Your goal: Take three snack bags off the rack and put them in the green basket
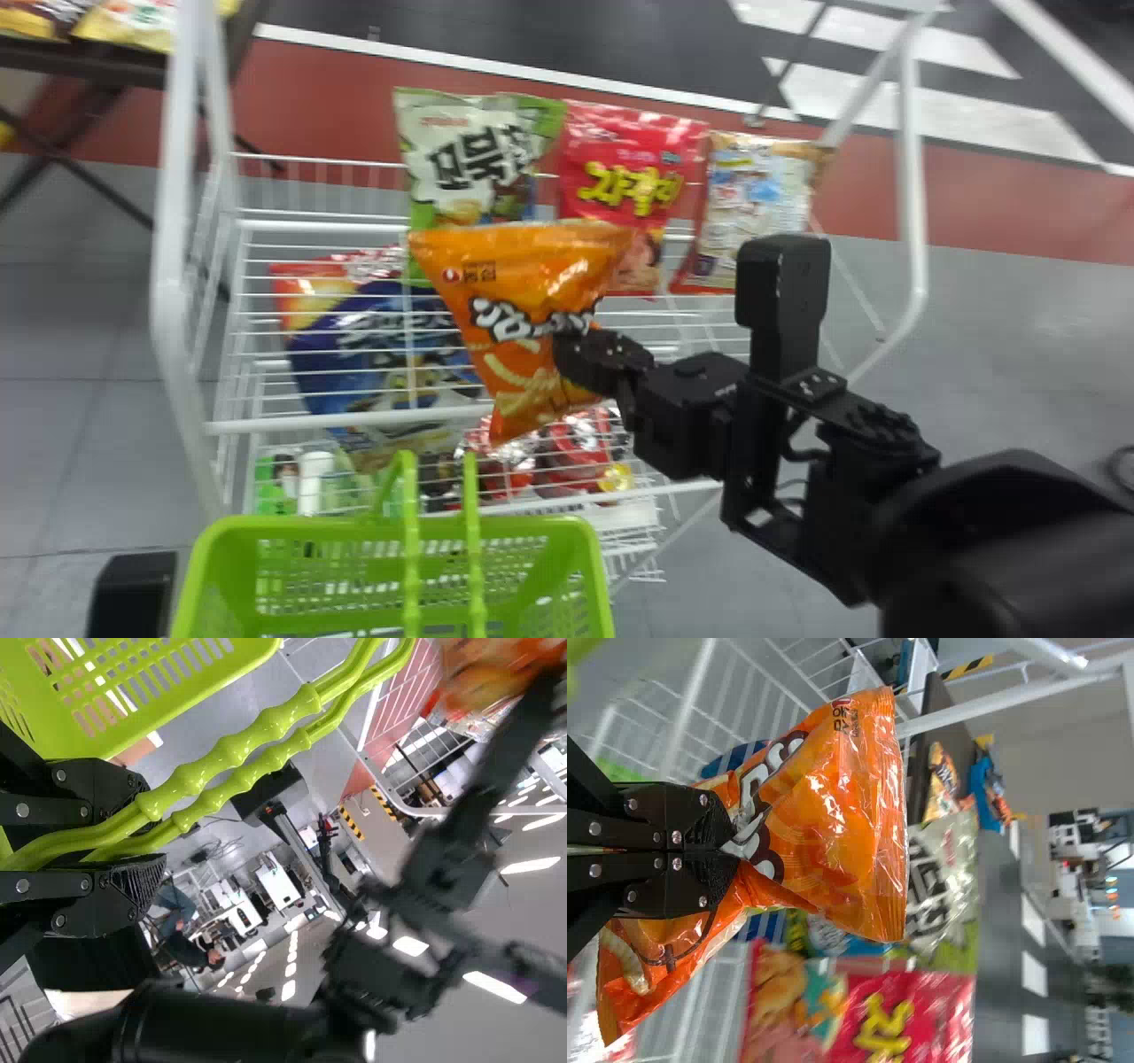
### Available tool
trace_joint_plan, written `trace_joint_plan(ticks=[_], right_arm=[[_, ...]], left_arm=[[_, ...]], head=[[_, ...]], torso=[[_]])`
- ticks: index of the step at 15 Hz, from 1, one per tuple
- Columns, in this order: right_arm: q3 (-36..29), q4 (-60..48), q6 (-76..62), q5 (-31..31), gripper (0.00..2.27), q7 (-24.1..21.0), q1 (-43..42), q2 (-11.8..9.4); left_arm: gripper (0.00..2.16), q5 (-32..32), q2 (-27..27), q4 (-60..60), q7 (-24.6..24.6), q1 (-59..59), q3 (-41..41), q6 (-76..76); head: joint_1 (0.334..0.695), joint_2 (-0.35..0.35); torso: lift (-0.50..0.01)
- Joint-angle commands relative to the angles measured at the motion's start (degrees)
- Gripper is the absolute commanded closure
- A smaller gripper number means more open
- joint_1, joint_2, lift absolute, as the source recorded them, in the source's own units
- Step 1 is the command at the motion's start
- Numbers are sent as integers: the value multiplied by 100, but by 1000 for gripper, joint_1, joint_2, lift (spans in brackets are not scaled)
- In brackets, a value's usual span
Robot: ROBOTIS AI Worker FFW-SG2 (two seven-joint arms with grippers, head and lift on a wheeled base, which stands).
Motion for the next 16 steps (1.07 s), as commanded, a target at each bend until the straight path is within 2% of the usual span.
trace_joint_plan(ticks=[1,2,4,5,7,12,14,15,16], right_arm=[[-789,-476,446,-287,2243,346,564,108],[-1079,-591,569,-323,2243,654,739,301],[-1598,-731,780,-384,2243,1401,1047,899],[-1844,-731,1009,-551,2243,1674,1144,1036],[-2055,-538,1448,-1140,2243,1656,1434,1036],[-1712,420,1343,-1421,2243,1595,1574,1036],[-1431,736,1307,-1421,2236,1586,1566,960],[-1308,886,1307,-1421,2108,1568,1530,916],[-1211,1035,1448,-1395,1875,1568,1460,881]], left_arm=[[981,-20,-56,0,8,16,-1,0],[981,-64,-91,-44,17,68,-1,0],[977,-195,-126,-88,52,121,-71,-17],[930,-195,-126,-97,78,139,-88,-105],[930,-257,-179,-97,87,165,-124,-193],[930,-477,-267,-105,96,235,-308,-421],[930,-494,-267,-167,87,306,-326,-474],[930,-512,-267,-193,78,341,-326,-492],[930,-521,-267,-220,78,376,-326,-509]], head=[[695,-350],[695,-350],[695,-350],[695,-350],[695,-350],[695,-350],[695,-350],[695,-350],[695,-350]], torso=[[-20],[-20],[-20],[-20],[-20],[-20],[-20],[-20],[-20]])
